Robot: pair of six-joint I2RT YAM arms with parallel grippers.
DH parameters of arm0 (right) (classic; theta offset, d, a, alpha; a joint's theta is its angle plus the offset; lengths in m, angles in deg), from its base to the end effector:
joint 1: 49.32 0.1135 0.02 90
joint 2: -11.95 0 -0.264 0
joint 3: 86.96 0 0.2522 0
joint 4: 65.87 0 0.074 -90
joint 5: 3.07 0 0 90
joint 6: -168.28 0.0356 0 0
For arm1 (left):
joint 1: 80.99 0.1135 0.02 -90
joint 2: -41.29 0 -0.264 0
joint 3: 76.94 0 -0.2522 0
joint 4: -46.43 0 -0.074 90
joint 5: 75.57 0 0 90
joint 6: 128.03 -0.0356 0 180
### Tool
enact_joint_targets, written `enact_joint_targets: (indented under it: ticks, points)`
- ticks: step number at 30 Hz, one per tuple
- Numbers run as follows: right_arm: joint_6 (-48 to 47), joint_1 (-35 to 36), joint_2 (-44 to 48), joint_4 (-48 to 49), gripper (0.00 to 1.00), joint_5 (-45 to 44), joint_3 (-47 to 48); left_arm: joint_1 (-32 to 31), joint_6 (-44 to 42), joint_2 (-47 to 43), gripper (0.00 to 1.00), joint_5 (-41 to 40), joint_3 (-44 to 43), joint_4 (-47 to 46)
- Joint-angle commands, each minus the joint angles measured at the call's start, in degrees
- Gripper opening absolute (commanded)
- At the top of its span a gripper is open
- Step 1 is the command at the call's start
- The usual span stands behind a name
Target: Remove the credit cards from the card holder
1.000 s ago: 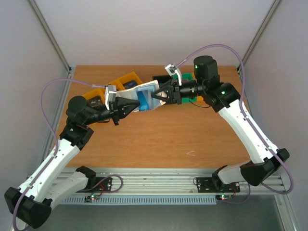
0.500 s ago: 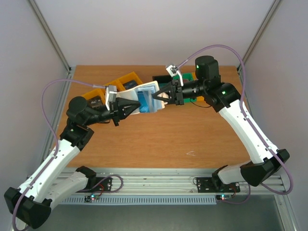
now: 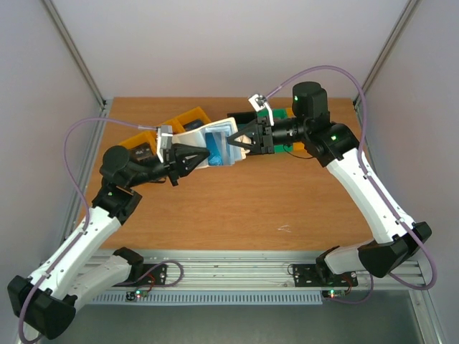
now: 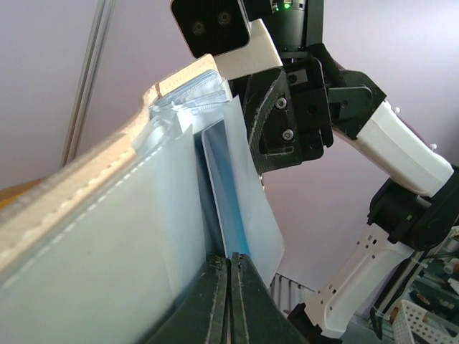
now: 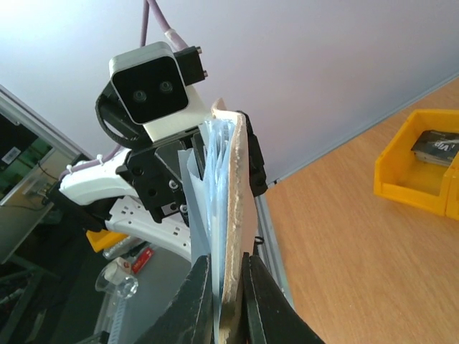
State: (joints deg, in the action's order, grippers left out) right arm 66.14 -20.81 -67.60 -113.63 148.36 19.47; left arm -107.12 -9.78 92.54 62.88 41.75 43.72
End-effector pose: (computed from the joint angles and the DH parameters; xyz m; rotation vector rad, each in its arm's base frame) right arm 0.2330 0.1621 0.4547 -1.2957 1.4100 1.2160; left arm 0.1663 -0.1112 0.3850 0.7443 1.3804 -1.3286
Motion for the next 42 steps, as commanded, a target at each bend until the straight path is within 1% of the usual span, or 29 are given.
enact_joint_targets:
  ticks: [1, 3, 8, 13, 16, 20, 24, 29, 33, 35, 37, 40, 42]
  points:
    - [3.0, -1.2, -0.4, 6.5, 0.01, -4.6, 1.2, -1.7, 2.3, 0.6, 0.09, 2.2, -0.1, -4.8]
    - [3.8, -1.2, -0.3, 7.6, 0.01, -4.5, 0.9, -2.2, 2.6, 0.8, 0.13, 2.0, -0.1, -4.9]
    - [4.2, -1.2, -0.6, 8.4, 0.01, -5.0, 1.0, -2.5, 2.1, 0.8, 0.12, 1.9, 0.3, -4.8]
    - [3.9, -1.2, -1.1, 8.0, 0.01, -5.3, 1.2, -2.6, 1.6, 1.0, 0.07, 2.6, 0.0, -4.6]
    - [3.3, -1.2, -0.8, 7.4, 0.01, -5.6, 1.4, -2.6, 1.3, 1.0, 0.01, 2.9, 0.0, -4.6]
    - [0.8, -1.8, -0.3, 3.6, 0.01, -6.0, 2.4, -2.3, 0.7, 0.4, 0.0, 2.7, 0.1, -3.3]
    - [0.2, -4.1, 0.6, 1.9, 0.01, -3.9, 1.8, -1.3, -0.3, -0.5, 0.0, 0.6, 0.4, -0.4]
    - [-1.6, -5.8, 1.7, -1.8, 0.01, -3.8, 2.0, 0.4, -3.8, -1.7, 0.0, -6.5, 1.2, 3.7]
    - [-1.1, -7.2, 2.5, -2.0, 0.01, -4.5, 1.4, 0.6, -4.9, -2.4, 0.0, -5.5, 1.9, 3.9]
    - [-0.5, -7.7, 2.7, -2.5, 0.01, -6.7, 1.5, 0.6, -5.0, -2.9, 0.0, -5.9, 2.0, 5.4]
    - [0.3, -8.3, 2.8, -4.6, 0.01, -11.0, 0.8, 0.6, -6.0, -3.7, 0.0, -7.5, 1.7, 7.0]
    - [-0.8, -8.6, 2.3, -12.4, 0.01, -17.3, -2.4, 0.8, -8.5, -4.7, 0.0, -10.9, 1.1, 8.9]
    - [-1.9, -7.8, 2.2, -15.6, 0.01, -21.6, -6.8, 0.9, -9.6, -5.1, 0.0, -12.5, 1.1, 9.5]
